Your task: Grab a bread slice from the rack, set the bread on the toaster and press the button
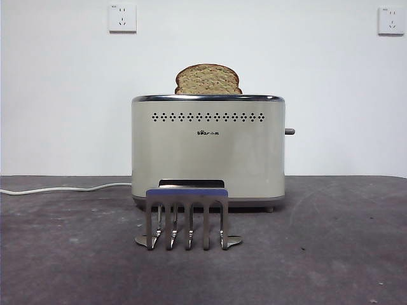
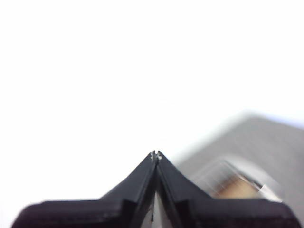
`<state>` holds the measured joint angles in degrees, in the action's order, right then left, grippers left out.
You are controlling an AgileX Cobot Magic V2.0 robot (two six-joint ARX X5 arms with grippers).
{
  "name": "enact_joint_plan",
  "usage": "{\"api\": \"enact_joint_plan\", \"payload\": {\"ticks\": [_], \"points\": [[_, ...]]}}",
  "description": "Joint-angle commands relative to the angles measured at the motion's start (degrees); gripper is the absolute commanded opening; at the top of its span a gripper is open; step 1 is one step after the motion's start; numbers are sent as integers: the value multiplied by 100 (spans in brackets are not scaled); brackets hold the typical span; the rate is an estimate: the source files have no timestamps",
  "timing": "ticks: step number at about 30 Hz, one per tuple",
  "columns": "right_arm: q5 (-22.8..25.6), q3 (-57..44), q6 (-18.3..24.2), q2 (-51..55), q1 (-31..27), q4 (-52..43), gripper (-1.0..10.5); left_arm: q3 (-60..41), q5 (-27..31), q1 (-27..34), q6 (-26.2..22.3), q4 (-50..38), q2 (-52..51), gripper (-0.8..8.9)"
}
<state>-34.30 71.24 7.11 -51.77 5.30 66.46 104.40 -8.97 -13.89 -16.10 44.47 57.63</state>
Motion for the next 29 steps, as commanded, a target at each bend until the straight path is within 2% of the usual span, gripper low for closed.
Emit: {"api": "enact_joint_plan", "payload": {"ticks": [1,7,13,18,21,29], "points": [[17,-26,44,2,9,-17,1,-769,-4,446,-85,-802,-498,-3],[17,-26,44,2,9,-17,1,-3018,2,1084,-415,-2573,-1792,-3],[17,-26,44,2,9,-17,1,-5405,-2,1453,-341,-3998,-2946,-3],[17,-26,44,2,9,-17,1,-7062,20,1550,-293,-4385,-3834,-3],[20,-26,44,2,9,-17,1,-7849,188,1550,-59,-4389,-4282,-3],[17,-26,44,2,9,-17,1,-9337,315,1547,398,-4409,-5045,-3]]}}
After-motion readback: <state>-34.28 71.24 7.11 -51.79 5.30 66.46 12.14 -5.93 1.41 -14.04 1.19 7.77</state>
